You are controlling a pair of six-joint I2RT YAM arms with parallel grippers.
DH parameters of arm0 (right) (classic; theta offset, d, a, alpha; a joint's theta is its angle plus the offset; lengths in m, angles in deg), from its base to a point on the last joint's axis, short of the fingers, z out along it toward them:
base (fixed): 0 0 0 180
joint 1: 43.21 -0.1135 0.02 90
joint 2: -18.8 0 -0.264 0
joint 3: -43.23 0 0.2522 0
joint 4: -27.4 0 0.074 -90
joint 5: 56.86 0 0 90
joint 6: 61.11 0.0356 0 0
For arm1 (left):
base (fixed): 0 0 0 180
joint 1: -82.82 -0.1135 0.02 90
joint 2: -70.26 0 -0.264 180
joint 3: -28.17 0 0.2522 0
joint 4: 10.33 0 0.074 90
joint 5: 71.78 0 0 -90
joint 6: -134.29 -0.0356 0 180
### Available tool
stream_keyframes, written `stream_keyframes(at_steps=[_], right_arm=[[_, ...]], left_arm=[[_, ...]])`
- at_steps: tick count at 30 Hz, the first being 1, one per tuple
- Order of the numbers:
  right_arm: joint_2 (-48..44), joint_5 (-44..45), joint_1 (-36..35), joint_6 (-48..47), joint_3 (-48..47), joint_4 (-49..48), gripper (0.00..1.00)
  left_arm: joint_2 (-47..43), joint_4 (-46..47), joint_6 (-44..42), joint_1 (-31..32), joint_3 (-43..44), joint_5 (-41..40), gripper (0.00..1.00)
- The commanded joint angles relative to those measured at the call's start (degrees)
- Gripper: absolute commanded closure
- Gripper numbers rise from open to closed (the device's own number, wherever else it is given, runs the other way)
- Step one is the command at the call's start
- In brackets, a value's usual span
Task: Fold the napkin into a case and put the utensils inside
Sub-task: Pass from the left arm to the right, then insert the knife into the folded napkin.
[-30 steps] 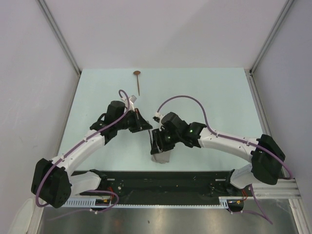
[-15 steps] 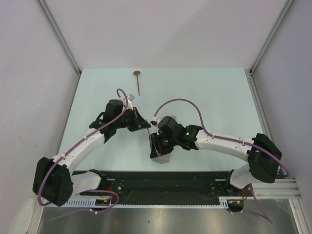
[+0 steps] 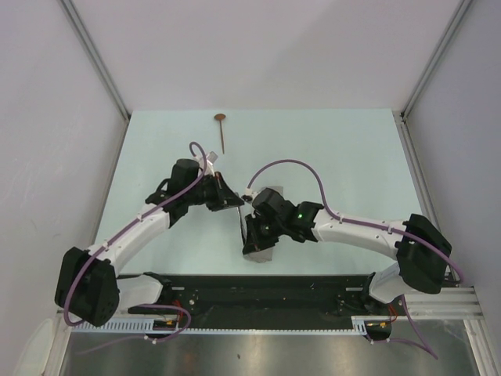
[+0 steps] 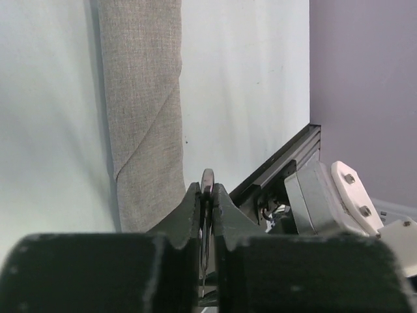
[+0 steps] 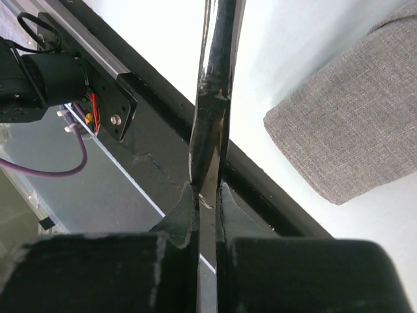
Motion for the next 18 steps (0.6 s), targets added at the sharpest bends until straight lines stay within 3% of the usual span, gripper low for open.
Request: stream_keyframes(at_steps=[1, 3, 5, 8, 11, 12, 18], right_arm=[[0.5, 1.0, -0.4, 5.2, -0.6, -0.3, 1.00], [-0.3, 0.8, -0.4, 8.0, 1.5, 0.1, 1.00], [-2.1, -0.3, -0.2, 11.9, 3.8, -1.2, 1.00], [-6.6, -0.4, -0.3, 15.6, 8.7, -1.3, 1.00], [-9.5, -0.5, -0.2, 17.8, 11.9, 0.8, 1.00], [-10.2, -0.7, -0.1, 18.6, 13.8, 0.9, 1.00], [-16.3, -1.9, 1.8, 23.3, 17.8, 3.6, 1.00]], left_arm=[[2.2, 2.6, 0.7, -0.4, 3.2, 1.9, 0.61], [2.7, 0.4, -3.0, -0.4, 6.0, -4.2, 0.43], [3.3, 1.0, -5.0, -0.5, 8.2, -10.2, 0.42], [6.8, 6.4, -6.2, -0.1, 9.9, -12.4, 0.45], [14.1, 14.9, -6.3, 0.7, 11.2, -9.9, 0.71], [16.3, 16.3, -6.5, 1.1, 12.1, -9.6, 0.87], [29.6, 25.9, -6.1, 5.7, 14.3, -7.2, 1.00]])
